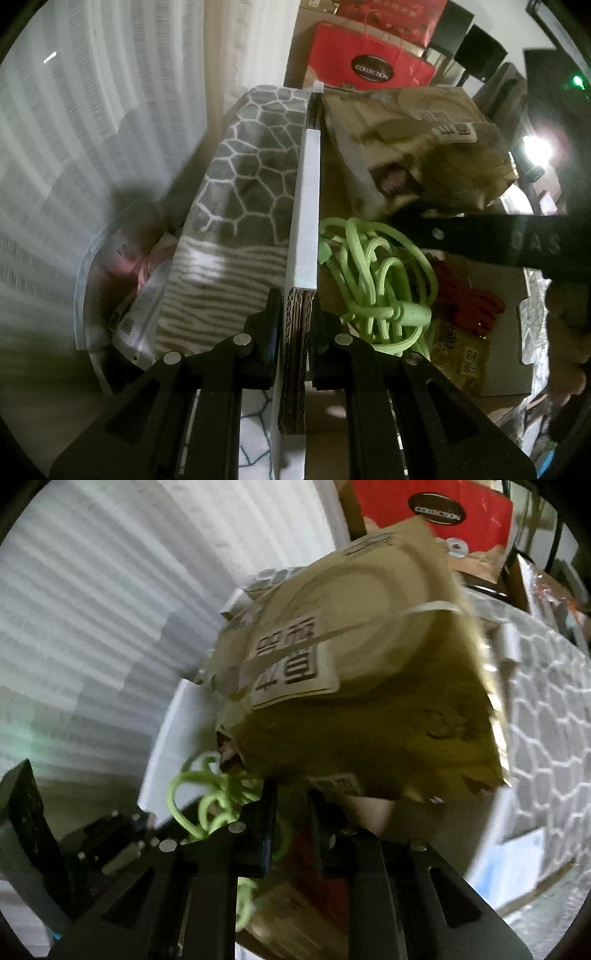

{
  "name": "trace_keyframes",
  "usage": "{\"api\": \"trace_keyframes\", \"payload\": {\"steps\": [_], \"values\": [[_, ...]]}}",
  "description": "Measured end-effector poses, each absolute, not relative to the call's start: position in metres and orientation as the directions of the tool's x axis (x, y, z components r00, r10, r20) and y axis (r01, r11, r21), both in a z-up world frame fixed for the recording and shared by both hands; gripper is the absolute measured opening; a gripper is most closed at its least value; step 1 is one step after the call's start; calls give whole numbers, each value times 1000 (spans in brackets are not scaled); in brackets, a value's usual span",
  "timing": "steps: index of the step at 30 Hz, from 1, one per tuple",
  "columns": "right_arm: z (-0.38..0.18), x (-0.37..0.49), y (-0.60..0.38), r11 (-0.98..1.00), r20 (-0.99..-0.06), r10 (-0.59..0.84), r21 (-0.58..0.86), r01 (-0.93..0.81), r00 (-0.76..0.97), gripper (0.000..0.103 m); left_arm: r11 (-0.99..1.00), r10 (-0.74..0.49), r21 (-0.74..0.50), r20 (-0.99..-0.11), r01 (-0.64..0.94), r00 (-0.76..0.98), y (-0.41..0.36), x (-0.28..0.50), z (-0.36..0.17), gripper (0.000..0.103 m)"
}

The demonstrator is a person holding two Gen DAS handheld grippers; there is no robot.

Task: Organize objects
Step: 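Lower the gold foil bag into the box and open the right tool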

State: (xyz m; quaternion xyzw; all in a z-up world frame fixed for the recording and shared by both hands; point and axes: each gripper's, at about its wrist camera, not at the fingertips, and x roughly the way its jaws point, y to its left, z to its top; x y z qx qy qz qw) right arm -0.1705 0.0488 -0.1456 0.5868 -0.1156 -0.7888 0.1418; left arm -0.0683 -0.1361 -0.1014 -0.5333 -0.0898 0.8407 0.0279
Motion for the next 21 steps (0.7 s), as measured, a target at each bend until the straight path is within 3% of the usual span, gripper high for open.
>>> {"api": "trace_keyframes", "payload": {"steps": [7,13,18,21], "values": [[-146,-184,40,-905,-863,-417,422,49,-285,18,-982,145,-183,-892,48,-427,-137,-68,-102,10],[-115,-164,43,-917,-881,-396,367,155,-259,26,-981,150,-188,-891,47,-429,-136,-69,-101,10],[-67,-162,67,-946,-867,-321,275,169,-382,28,-980,150,-190,-890,51,-431,-137,-70,-100,10],[-51,-171,86,-964,-854,-266,234,126,-448,37,-981,149,-188,-891,49,-429,-137,-70,-100,10]]}}
